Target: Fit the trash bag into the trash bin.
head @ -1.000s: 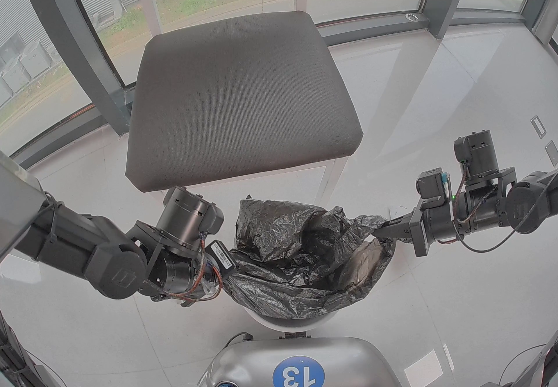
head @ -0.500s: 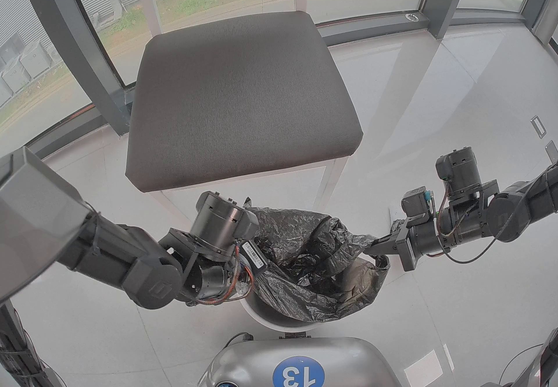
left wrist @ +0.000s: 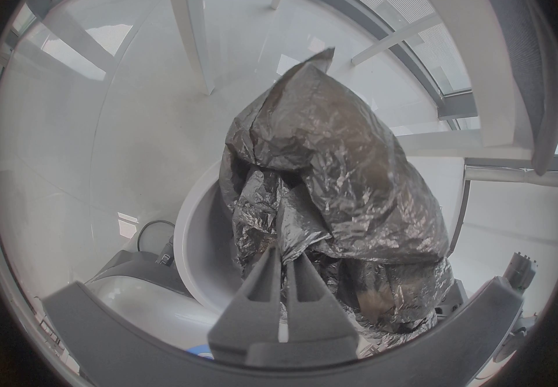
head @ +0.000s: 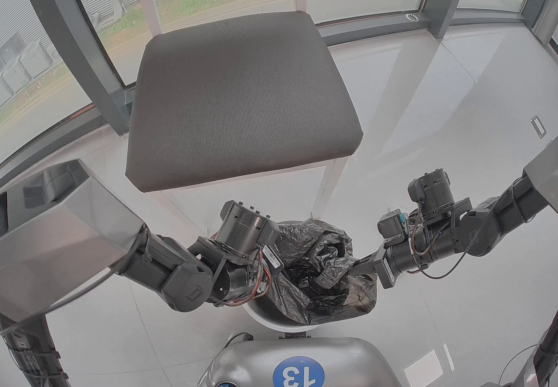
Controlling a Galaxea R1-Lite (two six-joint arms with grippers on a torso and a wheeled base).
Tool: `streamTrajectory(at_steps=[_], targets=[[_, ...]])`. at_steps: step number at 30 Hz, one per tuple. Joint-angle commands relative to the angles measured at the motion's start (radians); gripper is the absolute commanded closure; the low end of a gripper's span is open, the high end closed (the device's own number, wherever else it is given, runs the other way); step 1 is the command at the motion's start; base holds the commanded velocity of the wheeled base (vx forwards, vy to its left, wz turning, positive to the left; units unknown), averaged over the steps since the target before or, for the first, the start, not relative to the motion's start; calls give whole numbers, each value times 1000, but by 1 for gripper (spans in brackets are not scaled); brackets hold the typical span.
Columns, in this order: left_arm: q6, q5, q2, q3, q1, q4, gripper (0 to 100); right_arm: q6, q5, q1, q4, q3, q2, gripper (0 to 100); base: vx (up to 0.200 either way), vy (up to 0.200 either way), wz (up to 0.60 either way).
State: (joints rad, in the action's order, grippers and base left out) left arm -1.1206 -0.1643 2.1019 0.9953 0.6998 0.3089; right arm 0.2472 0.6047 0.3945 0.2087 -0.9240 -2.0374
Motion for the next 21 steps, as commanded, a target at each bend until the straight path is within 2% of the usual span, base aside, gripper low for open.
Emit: streamTrajectory(at_steps=[1,10,16,21], targets=[[-2,0,35,-1,7,10,100,1,0,1,0,-1,-35,100,0,0,0],[38,2,162,34,12,160,100,1,0,55,0,-36,-102,100,0,0,0],[76,5,227,85,20,164,100,1,1,78,0,-61,-130,100,0,0,0],[162,11,228,132,44,130,100,0,1,90,-2,-65,-133,100,0,0,0]])
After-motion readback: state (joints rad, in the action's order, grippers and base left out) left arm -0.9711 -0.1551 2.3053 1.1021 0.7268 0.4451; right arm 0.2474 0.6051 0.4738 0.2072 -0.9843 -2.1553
